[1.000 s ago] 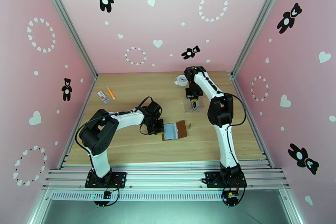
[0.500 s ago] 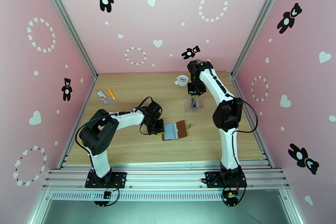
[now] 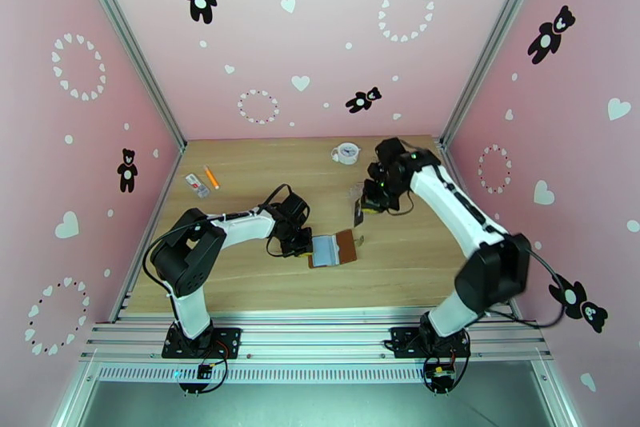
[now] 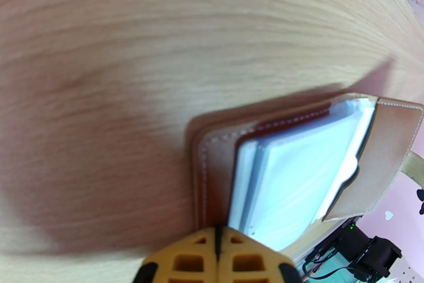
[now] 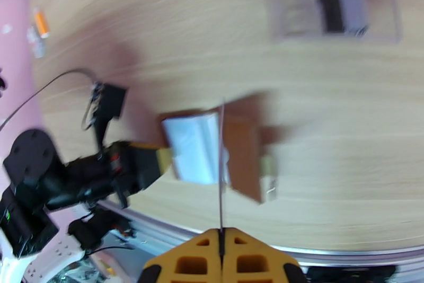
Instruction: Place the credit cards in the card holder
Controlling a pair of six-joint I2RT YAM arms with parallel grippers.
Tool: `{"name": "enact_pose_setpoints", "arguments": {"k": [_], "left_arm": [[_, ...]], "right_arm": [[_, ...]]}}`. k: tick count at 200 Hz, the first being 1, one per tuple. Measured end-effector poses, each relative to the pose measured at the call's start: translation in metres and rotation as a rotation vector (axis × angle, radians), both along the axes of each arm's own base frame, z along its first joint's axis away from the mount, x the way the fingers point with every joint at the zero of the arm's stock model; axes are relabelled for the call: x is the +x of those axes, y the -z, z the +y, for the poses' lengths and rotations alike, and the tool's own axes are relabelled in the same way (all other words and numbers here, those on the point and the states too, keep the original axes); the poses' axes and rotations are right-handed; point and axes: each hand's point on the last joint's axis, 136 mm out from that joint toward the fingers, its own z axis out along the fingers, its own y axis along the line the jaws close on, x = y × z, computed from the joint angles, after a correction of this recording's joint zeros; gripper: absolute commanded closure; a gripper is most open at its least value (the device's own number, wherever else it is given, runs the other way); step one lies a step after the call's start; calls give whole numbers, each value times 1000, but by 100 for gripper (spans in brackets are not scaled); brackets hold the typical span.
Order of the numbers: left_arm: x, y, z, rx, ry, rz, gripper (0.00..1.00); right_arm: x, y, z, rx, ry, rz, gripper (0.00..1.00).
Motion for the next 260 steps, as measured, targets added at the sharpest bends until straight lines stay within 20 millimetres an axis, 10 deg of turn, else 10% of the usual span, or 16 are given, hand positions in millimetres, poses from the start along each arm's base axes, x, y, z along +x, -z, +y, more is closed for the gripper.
{"name": "enact_pose_setpoints", "arguments": {"k": [60,150,260], "left_arm": [[0,0,0,9,1,-4,100],[0,0,1,22,2,-8,100],[-1,0,1,28,2,-7,100]], "right_arm": [[-67,66,40,89,-93,85,100],[-37,113,45,41,-147,67,100],[-21,116,53,107,-242,35,100]]}}
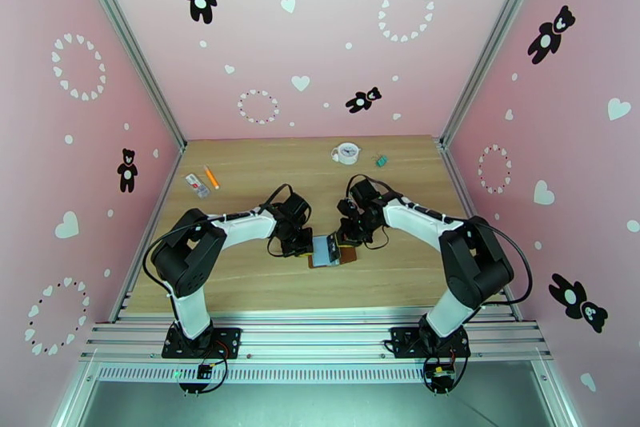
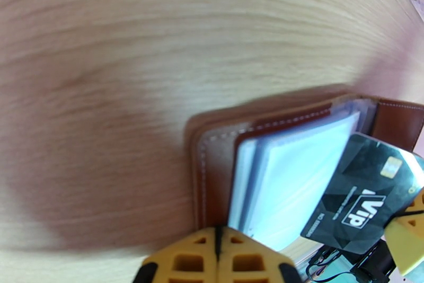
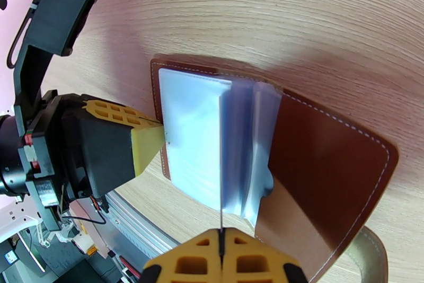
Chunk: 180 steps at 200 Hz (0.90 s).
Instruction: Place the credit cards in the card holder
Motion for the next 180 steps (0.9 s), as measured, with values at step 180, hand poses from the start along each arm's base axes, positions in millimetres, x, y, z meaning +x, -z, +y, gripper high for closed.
{"name": "enact_pose_setpoints", "arguments": {"k": [180], "left_arm": [[0,0,0,11,23,-1,100]], "right_arm": [[9,2,-4,53,22,-1,100]]}}
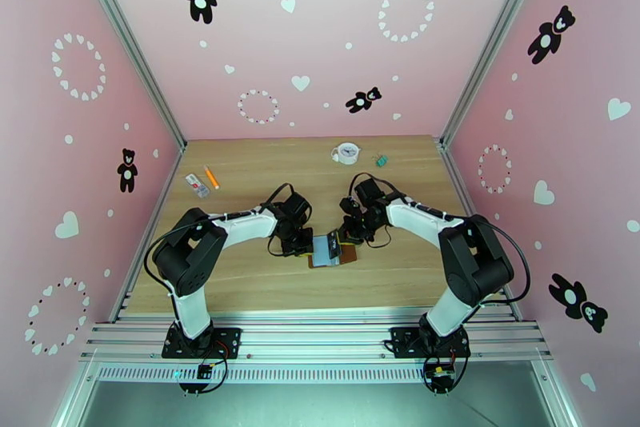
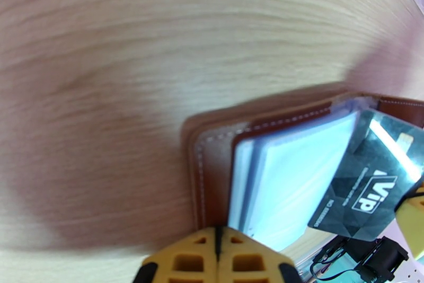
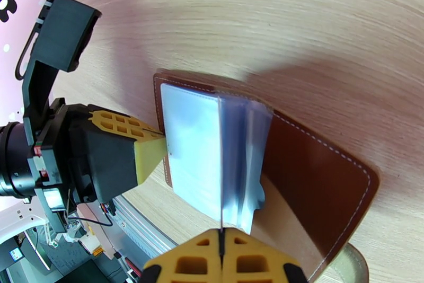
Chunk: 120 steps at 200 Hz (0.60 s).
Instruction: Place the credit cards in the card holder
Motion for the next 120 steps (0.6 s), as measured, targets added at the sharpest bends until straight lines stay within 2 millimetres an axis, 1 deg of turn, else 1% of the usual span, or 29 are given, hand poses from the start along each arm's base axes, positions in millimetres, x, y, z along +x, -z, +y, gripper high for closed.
{"name": "enact_pose_setpoints", "arguments": {"k": [84,120], "left_arm": [[0,0,0,1,7,-1,100],[0,0,0,4,7,2,100]], "right_arm": [[1,2,-6,2,0,1,100],[-2,2,-7,14,-1,17,100]]}}
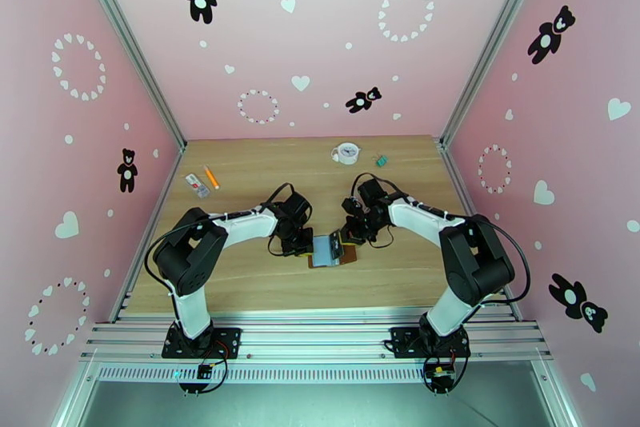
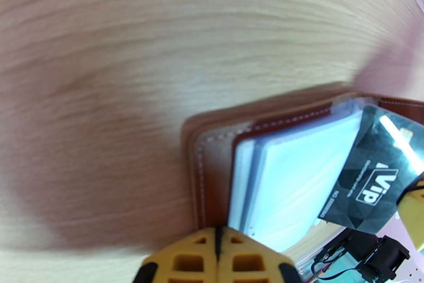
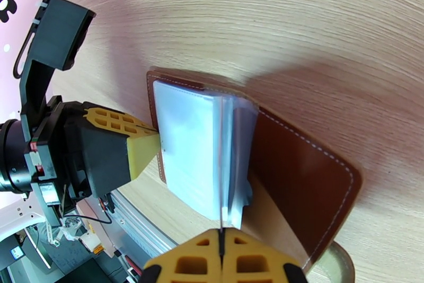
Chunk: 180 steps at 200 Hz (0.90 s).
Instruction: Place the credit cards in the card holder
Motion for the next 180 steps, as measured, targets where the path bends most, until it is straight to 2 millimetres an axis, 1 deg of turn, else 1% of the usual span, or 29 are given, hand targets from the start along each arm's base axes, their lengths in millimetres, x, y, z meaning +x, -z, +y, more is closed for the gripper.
{"name": "enact_pose_setpoints", "arguments": {"k": [24,72,180], "left_arm": [[0,0,0,0,0,0,100],[0,0,0,1,1,1,100],[0,0,0,5,9,5,100]], "right_arm": [[-4,3,0,4,-2,15,100],[-5,5,0,12,-2,28,100],[-2,1,6,46,19,41,100]]}}
